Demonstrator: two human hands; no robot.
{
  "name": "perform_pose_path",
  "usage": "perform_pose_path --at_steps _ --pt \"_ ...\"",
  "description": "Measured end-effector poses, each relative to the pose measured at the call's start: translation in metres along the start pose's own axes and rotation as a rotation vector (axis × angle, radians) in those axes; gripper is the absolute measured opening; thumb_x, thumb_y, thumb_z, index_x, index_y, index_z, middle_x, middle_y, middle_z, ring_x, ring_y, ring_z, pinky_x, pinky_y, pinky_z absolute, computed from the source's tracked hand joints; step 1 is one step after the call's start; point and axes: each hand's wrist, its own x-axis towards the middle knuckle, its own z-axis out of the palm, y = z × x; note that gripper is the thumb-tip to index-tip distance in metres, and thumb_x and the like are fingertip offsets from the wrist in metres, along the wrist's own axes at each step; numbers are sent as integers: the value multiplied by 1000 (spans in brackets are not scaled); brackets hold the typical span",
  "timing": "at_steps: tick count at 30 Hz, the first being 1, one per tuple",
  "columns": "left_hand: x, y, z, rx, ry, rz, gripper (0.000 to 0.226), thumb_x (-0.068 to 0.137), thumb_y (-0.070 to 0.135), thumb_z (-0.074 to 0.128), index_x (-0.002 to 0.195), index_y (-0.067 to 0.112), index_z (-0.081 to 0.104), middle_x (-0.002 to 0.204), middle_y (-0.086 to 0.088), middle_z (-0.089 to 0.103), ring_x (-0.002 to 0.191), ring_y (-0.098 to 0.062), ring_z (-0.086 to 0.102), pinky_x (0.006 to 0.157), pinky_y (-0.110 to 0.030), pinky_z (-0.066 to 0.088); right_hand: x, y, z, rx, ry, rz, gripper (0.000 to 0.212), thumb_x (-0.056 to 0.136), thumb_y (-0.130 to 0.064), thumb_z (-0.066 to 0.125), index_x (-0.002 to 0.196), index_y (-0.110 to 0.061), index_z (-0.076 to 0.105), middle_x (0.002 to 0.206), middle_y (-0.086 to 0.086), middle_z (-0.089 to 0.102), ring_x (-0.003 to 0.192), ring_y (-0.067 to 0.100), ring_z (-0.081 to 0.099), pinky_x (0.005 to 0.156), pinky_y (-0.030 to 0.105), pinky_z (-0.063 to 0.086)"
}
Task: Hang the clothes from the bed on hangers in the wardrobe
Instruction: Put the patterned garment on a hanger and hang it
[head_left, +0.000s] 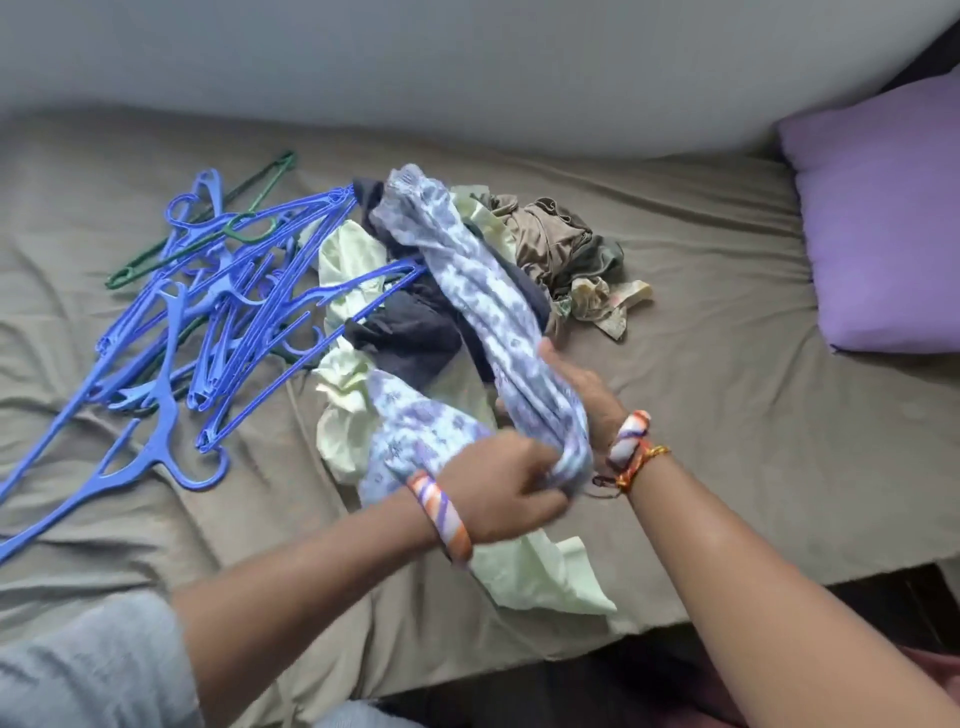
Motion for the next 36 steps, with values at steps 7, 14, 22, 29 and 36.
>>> perform_pose_path --at_steps 7,14,22,29,36 --pt "-43 -26 31 -776 -251 -618 29 87 56 50 97 32 64 94 7 63 74 -5 54 59 -18 44 -42 31 -14 -271 48 94 14 89 -3 50 78 0 58 59 15 54 30 10 45 33 15 35" --pt "-68 -65 35 -1779 608 -889 90 86 69 36 145 2 20 142 -28 35 125 -38 44 89 -44 43 -121 58 -39 -470 -294 192 9 69 -12 63 69 -4 60 57 6 63 43 10 56 43 18 47" --pt "-66 29 80 -1459 291 -685 27 89 27 51 95 3 61 67 -13 70 71 -27 65 72 -33 51 -193 148 -87 -989 -261 103 57 62 -32 80 108 -3 63 105 4 68 95 15 63 93 39 51" --pt "-133 101 131 -969 -227 -173 53 74 17 67 124 3 56 118 -23 59 99 -32 59 89 -39 49 -262 142 -91 5 0 -443 80 44 -44 90 114 -15 62 101 3 71 91 20 68 79 39 56" --pt "-135 159 115 -536 204 -87 40 71 34 76 99 8 65 84 3 66 75 -3 63 56 -6 44 -304 132 -77 -123 208 -716 53 63 -1 72 114 5 61 108 24 65 91 29 63 85 46 52"
